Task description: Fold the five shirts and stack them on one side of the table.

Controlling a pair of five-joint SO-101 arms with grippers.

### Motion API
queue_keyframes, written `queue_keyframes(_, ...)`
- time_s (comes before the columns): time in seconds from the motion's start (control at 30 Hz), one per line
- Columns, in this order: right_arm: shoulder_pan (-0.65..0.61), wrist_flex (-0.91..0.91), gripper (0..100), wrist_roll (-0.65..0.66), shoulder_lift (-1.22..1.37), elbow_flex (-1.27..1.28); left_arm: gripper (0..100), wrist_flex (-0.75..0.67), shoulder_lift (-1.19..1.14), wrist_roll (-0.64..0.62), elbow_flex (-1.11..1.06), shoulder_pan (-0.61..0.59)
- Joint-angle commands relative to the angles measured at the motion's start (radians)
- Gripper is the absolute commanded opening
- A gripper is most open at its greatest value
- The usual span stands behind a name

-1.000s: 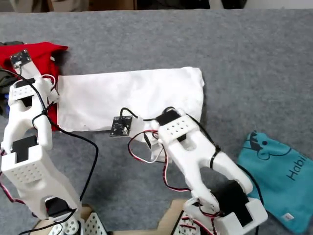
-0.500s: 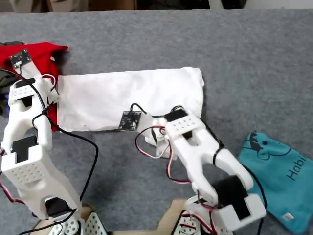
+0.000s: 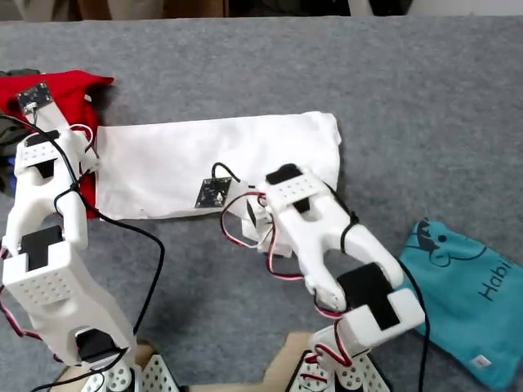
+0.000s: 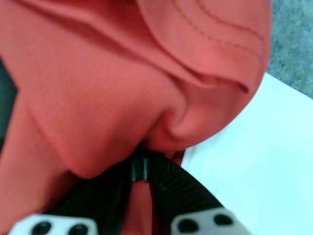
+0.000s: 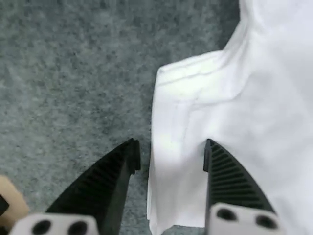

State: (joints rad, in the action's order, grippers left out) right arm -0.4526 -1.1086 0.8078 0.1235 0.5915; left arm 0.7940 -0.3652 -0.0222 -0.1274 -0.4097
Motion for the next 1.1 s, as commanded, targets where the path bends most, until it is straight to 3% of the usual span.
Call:
queue_keyframes(0.0, 0.008, 0.000, 15.2, 0.008, 0.059, -0.035, 2, -0.017, 0.039, 0.002, -0.002, 0.009)
queue_keyframes(0.1, 0.008, -0.017, 9.9, 0.006, 0.074, -0.051, 2, -0.017, 0.042, 0.015, -0.005, 0.009)
queue_keyframes(0.4, 0.010, -0.049, 9.0, 0.002, 0.124, -0.101, 2, -0.015, 0.042, 0.031, -0.009, 0.011)
queue_keyframes(0.5, 0.010, -0.049, 0.4, 0.002, 0.124, -0.101, 2, -0.015, 0.042, 0.031, -0.009, 0.011)
queue_keyframes(0.83, 0.039, -0.049, 0.4, -0.037, 0.125, -0.134, 2, -0.015, 0.042, 0.032, -0.009, 0.012)
queue_keyframes(1.07, 0.093, -0.209, 0.4, -0.052, 0.134, -0.407, 2, -0.015, 0.042, 0.032, -0.009, 0.012)
